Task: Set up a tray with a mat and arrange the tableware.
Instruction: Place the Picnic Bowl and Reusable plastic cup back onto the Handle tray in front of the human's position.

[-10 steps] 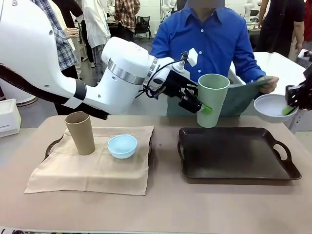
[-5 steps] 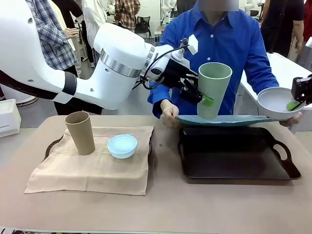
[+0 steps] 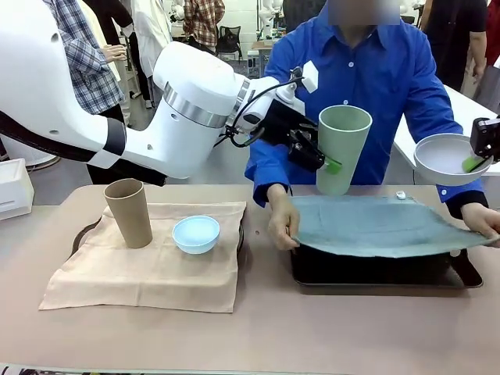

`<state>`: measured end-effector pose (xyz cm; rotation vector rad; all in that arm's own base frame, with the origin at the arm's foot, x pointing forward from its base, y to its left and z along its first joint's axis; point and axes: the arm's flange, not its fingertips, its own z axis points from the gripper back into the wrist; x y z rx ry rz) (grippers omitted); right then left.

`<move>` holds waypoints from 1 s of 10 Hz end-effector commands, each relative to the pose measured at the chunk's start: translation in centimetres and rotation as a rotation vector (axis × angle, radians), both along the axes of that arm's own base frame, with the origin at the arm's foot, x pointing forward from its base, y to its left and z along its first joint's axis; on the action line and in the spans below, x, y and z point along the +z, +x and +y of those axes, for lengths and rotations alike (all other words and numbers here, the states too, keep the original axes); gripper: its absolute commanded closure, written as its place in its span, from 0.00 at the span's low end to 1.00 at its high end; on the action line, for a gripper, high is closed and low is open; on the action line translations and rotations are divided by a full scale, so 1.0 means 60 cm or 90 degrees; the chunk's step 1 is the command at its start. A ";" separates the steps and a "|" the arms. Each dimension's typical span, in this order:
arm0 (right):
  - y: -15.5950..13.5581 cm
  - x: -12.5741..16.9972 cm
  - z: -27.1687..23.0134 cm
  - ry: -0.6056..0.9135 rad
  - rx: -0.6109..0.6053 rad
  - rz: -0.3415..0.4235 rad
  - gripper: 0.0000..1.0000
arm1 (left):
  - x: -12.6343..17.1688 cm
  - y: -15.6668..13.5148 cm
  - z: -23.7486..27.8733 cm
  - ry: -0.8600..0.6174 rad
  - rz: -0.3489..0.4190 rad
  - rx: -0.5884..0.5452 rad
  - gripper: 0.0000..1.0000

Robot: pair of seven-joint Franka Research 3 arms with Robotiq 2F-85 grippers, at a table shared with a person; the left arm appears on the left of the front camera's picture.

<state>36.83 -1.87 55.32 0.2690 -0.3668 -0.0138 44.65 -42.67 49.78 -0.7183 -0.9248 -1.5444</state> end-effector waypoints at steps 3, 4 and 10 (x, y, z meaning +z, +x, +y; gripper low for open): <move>0.000 -0.001 -0.002 -0.002 -0.005 -0.006 1.00 | 0.005 0.002 -0.001 -0.005 -0.005 -0.007 1.00; 0.000 -0.001 -0.002 -0.002 -0.005 -0.006 1.00 | 0.005 0.002 -0.001 -0.005 -0.005 -0.007 1.00; 0.000 -0.001 -0.002 -0.002 -0.005 -0.006 1.00 | 0.005 0.002 -0.001 -0.005 -0.005 -0.007 1.00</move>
